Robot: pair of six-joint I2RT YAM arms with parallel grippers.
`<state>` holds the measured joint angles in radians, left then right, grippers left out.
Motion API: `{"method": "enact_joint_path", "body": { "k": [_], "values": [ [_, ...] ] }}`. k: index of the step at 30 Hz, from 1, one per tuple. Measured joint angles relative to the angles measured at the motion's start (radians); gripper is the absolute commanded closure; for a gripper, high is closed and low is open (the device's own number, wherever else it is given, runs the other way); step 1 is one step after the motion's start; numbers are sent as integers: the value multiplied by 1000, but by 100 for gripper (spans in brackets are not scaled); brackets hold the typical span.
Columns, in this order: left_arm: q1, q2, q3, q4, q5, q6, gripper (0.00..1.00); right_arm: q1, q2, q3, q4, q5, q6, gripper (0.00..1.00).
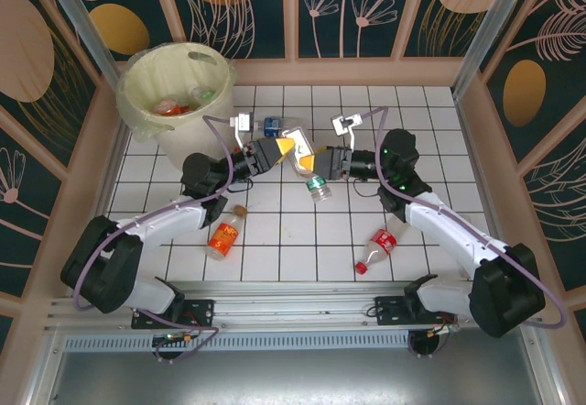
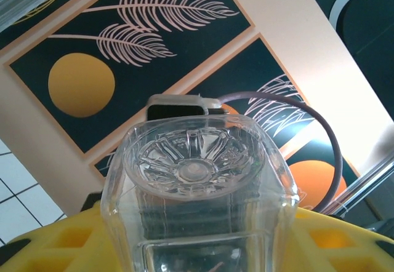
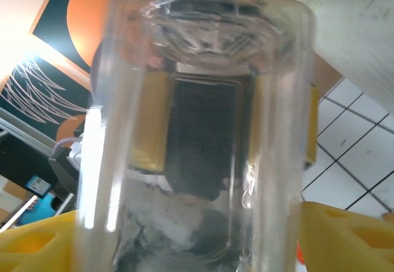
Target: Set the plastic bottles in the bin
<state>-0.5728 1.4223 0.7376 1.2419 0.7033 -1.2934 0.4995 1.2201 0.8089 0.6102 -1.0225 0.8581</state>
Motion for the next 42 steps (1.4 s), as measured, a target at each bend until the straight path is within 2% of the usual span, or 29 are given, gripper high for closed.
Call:
{"method": "enact_joint_path", "body": {
  "k": [1, 7, 12, 18, 23, 27, 30, 35, 42],
  "values": [
    [-2, -13, 10, -35, 0, 23, 52, 0, -2, 1, -21, 1, -13, 1],
    [-3, -103, 118, -355, -12, 225, 50, -7, -110, 4, -220, 47, -136, 1],
    [-3, -132, 285, -697, -69, 440, 49, -15, -255, 43, -469, 170, -302, 1],
    [-3, -124, 583, -1162, -260, 742, 48, -15, -375, 81, -707, 354, -446, 1],
    [-3, -69, 835, -1436, -525, 967, 47, -15, -432, 85, -819, 451, -505, 1],
    [19, -19, 961, -1563, -717, 1098, 48, -15, -453, 85, -856, 483, -521, 1],
    [80, 25, 1038, -1625, -818, 1170, 49, -15, -459, 84, -863, 499, -529, 2],
    [222, 105, 1150, -1673, -923, 1249, 48, -16, -459, 78, -864, 507, -537, 2],
    [327, 229, 1301, -1696, -973, 1315, 49, -16, -462, 62, -874, 510, -538, 2]
  ]
}}
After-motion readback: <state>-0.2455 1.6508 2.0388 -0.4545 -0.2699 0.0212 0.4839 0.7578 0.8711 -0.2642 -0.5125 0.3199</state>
